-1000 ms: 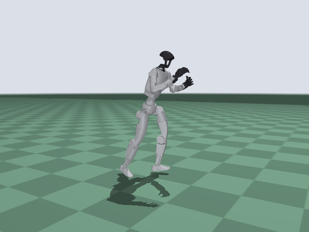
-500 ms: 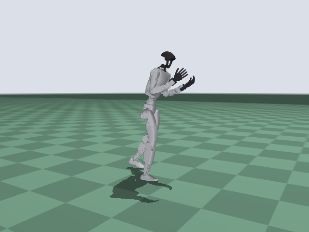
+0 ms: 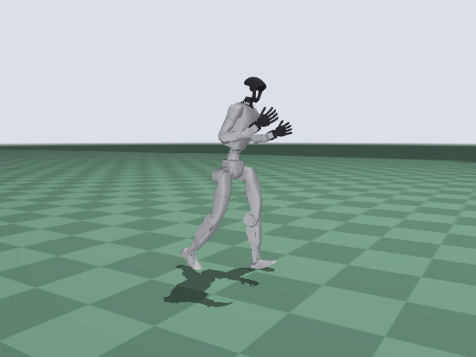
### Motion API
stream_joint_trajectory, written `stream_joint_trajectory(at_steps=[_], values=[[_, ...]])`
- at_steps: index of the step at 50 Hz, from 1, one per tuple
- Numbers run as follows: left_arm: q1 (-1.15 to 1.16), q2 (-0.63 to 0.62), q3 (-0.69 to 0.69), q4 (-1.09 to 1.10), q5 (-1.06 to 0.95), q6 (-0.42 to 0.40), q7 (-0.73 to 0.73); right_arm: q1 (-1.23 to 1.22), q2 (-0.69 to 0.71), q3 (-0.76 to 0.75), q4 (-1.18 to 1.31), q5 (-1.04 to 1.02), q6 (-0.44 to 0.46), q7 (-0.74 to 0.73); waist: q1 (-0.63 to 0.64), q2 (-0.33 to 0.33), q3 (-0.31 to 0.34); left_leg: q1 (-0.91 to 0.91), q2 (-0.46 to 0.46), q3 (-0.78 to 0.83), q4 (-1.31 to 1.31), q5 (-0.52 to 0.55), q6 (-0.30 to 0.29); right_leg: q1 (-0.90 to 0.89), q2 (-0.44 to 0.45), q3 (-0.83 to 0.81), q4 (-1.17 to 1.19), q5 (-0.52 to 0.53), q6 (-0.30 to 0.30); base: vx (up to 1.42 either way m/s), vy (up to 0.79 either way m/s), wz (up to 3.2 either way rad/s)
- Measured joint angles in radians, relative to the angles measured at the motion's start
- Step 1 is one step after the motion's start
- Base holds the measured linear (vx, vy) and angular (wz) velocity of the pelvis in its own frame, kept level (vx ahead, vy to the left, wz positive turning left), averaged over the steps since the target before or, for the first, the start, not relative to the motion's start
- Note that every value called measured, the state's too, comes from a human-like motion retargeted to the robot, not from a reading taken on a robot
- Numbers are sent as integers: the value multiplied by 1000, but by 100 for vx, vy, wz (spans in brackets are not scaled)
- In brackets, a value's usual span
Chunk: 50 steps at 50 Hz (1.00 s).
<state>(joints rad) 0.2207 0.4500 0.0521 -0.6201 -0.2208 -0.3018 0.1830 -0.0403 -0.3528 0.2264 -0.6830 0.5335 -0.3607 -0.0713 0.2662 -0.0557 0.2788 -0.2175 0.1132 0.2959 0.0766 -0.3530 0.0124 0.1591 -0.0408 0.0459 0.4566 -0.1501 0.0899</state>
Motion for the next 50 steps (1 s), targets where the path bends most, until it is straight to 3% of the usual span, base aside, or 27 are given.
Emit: stream_joint_trajectory(at_steps=[2, 5, 7, 10, 13, 15, 17, 20, 22, 24, 28, 31, 34, 38, 40, 43, 45, 46, 48, 50], values=[[-111, -1, -65, 62, 71, 11, 42, 31, -27, 20, 27, -50, -3, -6, -62, 17, 22, -12, 23, -18, 137, 51, 60, -64, -26, -56, 280, -82, -47, 98, 23, 22], [-377, -7, -215, 209, 134, 42, 92, 100, -45, 41, 115, -54, 3, -44, -160, -5, 107, -59, 8, -30, 506, -139, 153, -164, -146, -117, 653, -256, -133, 90, 22, 40], [-571, -21, -287, 295, 161, 63, 111, 169, -35, 22, 169, -28, 9, -62, -223, -2, 143, -48, 6, -14, 650, -247, 147, -244, -161, -90, 774, -333, -158, 89, 21, 23], [-761, -64, -312, 281, 211, 62, 124, 290, -32, -35, 138, 39, 1, -18, -349, 38, 116, 17, -4, 33, 673, -299, 119, -387, -116, -38, 740, -374, -147, 90, 21, -12], [-822, -104, -320, 185, 227, 61, 146, 381, -91, -76, 57, 100, 16, 35, -498, 96, 46, 116, -34, 92, 568, -241, 89, -469, -75, -48, 432, -335, -115, 95, 19, -63], [-824, -135, -335, 146, 186, 72, 143, 413, -120, -98, 42, 128, 43, 51, -579, 119, 3, 206, -85, 121, 467, -163, 66, -462, -59, -85, 114, -249, -74, 101, 13, -107], [-787, -173, -359, 129, 98, 92, 96, 430, -151, -136, 56, 129, 104, 65, -635, 108, -35, 296, -163, 134, 403, -62, 41, -428, -63, -179, -181, -101, -11, 106, 9, -148], [-698, -223, -405, 112, 15, 119, 26, 453, -159, -191, 105, 35, 160, 45, -670, 69, -84, 350, -269, 110, 455, 112, 0, -400, -59, -430, -398, 109, 59, 101, 11, -205], [-657, -213, -446, 106, 42, 123, -32, 470, -129, -230, 138, 9, 172, 95, -642, 31, -115, 299, -319, 90, 619, 183, -23, -390, -54, -531, -385, 114, 33, 91, 16, -258], [-643, -163, -485, 118, 80, 104, -59, 475, -74, -243, 192, -24, 156, 66, -583, -9, -133, 223, -305, 132, 860, 164, -26, -391, -58, -493, -294, -17, -37, 82, 20, -296], [-604, -36, -501, 200, 35, 78, -24, 363, 18, -153, 302, 28, 68, -108, -473, -9, -92, 29, -95, 183, 1354, 101, 25, -477, 9, -242, 32, -322, -166, 60, 28, -355], [-447, 1, -469, 209, -109, 73, 47, 305, -14, -136, 229, 73, 39, -135, -474, -30, -39, -109, -42, 91, 1478, 18, 100, -474, 51, -78, 138, -362, -158, 42, 27, -330], [-256, -13, -384, 176, -327, 49, 33, 304, -68, -179, 95, 151, 58, -77, -487, -65, -13, -171, -41, 25, 1378, -55, 169, -331, 65, 104, -51, -284, -134, 40, 17, -287], [-3, -11, -184, 155, -361, 41, -62, 350, -66, -262, 6, 183, 84, 1, -386, -144, -74, -154, -149, -4, 917, 8, 130, -251, 23, 354, -216, -83, -19, 40, 14, -376], [82, -3, -121, 164, -319, 26, -75, 360, -55, -278, -13, 193, 68, 11, -310, -160, -109, -104, -156, -6, 626, 30, 125, -238, 13, 371, -259, 2, 51, 37, 15, -414], [98, 7, -110, 205, -274, 13, -59, 323, -22, -231, -4, 185, 25, -16, -185, -137, -110, -22, -152, -152, 258, 20, 106, -202, 30, 228, -284, 55, 128, 32, 20, -427], [86, 22, -128, 242, -256, -8, -69, 295, -13, -197, 32, 164, -2, -27, -129, -108, -117, 5, -138, -294, 169, 21, 82, -164, 46, 111, -271, 26, 145, 27, 23, -380], [65, 32, -142, 269, -242, -18, -81, 275, -10, -179, 64, 136, -5, -25, -123, -93, -117, 19, -117, -309, 180, -2, 74, -158, 53, 64, -228, -20, 125, 21, 24, -326], [-2, 51, -180, 331, -197, -36, -101, 234, 5, -134, 134, 67, -16, -21, -122, -66, -100, 55, -63, -266, 244, -110, 46, -189, 64, -6, -44, -149, 54, 14, 26, -290], [-106, 104, -213, 410, 6, -86, -113, 215, 28, -70, 196, -25, -55, -11, -136, -68, -79, 78, -26, -168, 338, -267, 38, -325, 62, -24, 306, -283, -23, 5, 26, -263]])
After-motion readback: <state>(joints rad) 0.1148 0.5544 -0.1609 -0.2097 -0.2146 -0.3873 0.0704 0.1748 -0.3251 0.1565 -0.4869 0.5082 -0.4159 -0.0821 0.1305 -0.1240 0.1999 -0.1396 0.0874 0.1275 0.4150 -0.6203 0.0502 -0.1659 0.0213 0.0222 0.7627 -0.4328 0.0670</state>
